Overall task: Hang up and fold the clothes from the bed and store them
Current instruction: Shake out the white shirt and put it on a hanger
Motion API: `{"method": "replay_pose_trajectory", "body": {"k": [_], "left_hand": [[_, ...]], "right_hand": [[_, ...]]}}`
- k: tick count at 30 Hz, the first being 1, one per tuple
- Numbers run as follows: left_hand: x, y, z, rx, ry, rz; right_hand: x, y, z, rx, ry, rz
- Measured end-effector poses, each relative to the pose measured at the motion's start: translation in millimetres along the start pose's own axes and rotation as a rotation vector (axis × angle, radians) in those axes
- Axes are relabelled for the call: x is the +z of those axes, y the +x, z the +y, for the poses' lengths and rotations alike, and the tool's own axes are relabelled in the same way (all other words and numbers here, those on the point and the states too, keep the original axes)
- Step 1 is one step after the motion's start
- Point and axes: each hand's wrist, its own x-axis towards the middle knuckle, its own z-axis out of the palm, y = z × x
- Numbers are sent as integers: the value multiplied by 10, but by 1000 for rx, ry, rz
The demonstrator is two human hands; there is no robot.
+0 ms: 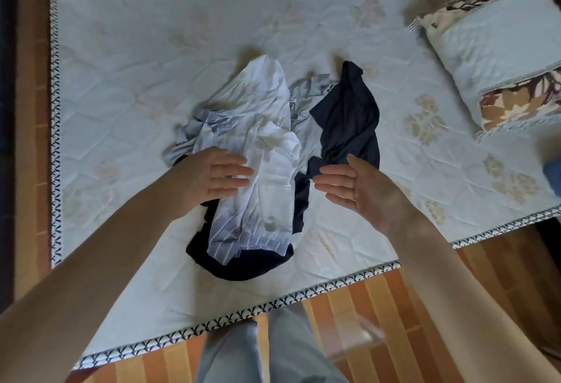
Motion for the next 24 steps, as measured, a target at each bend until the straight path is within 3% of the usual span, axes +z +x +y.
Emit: {"method": "replay_pose_trajectory", "body": {"k": [16, 21, 24], "left_hand": [[152, 2346, -303, -167, 402, 327], [24, 2978, -705, -190, 562, 346], [-15, 3210, -889, -253, 773, 409]], "right_hand": [[-4, 2456, 73, 166, -171, 59], [187, 3140, 294, 176, -382, 71], [264, 3479, 472, 132, -627, 45]]}}
